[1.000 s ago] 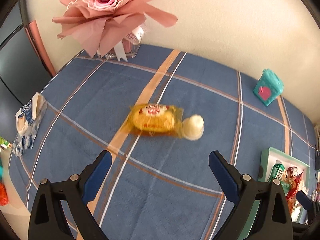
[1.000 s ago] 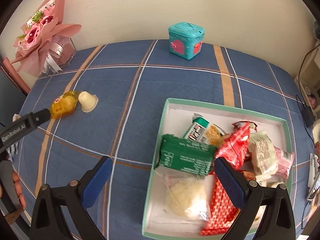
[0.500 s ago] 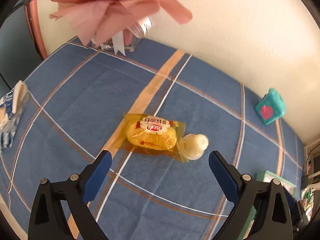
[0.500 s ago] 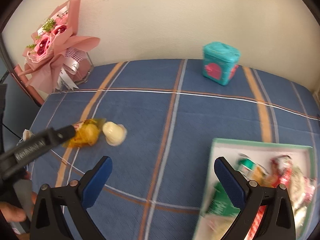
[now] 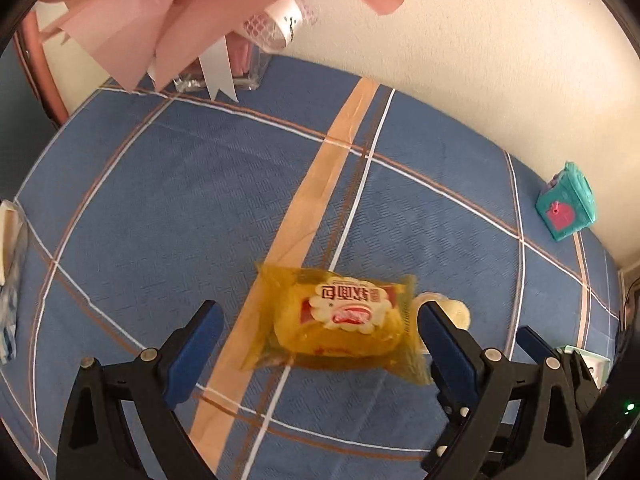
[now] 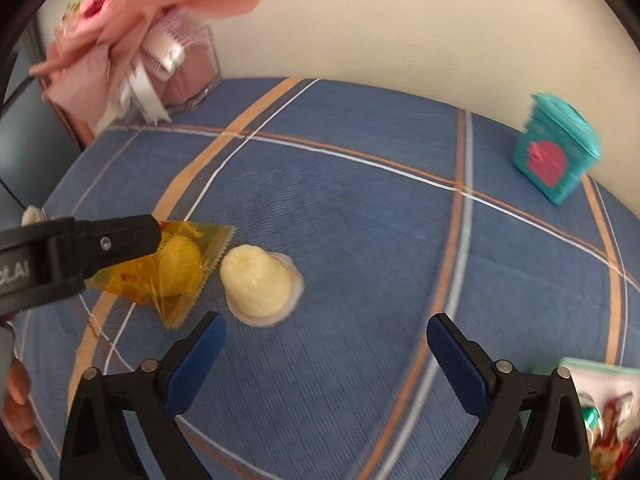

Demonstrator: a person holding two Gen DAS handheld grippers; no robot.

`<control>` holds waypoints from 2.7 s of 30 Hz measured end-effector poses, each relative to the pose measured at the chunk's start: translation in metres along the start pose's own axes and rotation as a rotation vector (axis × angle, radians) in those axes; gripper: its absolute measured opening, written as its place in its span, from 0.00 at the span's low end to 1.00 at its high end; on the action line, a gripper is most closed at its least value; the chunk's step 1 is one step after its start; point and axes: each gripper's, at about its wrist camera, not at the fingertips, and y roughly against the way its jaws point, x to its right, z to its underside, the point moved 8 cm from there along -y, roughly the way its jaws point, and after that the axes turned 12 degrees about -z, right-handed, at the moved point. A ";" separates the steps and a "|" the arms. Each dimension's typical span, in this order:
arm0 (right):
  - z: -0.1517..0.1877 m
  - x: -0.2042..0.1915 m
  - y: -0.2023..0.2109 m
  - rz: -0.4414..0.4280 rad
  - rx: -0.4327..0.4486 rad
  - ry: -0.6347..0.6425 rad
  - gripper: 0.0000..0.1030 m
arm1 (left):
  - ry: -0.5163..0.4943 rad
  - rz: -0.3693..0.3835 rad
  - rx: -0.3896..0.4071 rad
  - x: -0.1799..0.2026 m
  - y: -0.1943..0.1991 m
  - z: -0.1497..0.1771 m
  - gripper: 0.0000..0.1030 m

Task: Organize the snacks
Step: 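Grasp the yellow cake bag with the left gripper while the right gripper grasps the pudding cup, then carry the yellow cake bag and pudding cup with both grippers over the tray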

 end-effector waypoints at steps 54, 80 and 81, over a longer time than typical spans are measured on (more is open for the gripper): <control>0.024 -0.002 0.074 -0.016 0.043 -0.089 0.48 | 0.135 0.091 -0.040 -0.002 0.045 0.052 0.77; 0.118 0.054 0.213 0.046 0.134 -0.272 0.48 | 0.066 0.119 0.059 0.099 0.149 0.133 0.77; 0.120 0.056 0.216 0.047 0.136 -0.277 0.48 | 0.063 0.119 0.062 0.101 0.150 0.136 0.77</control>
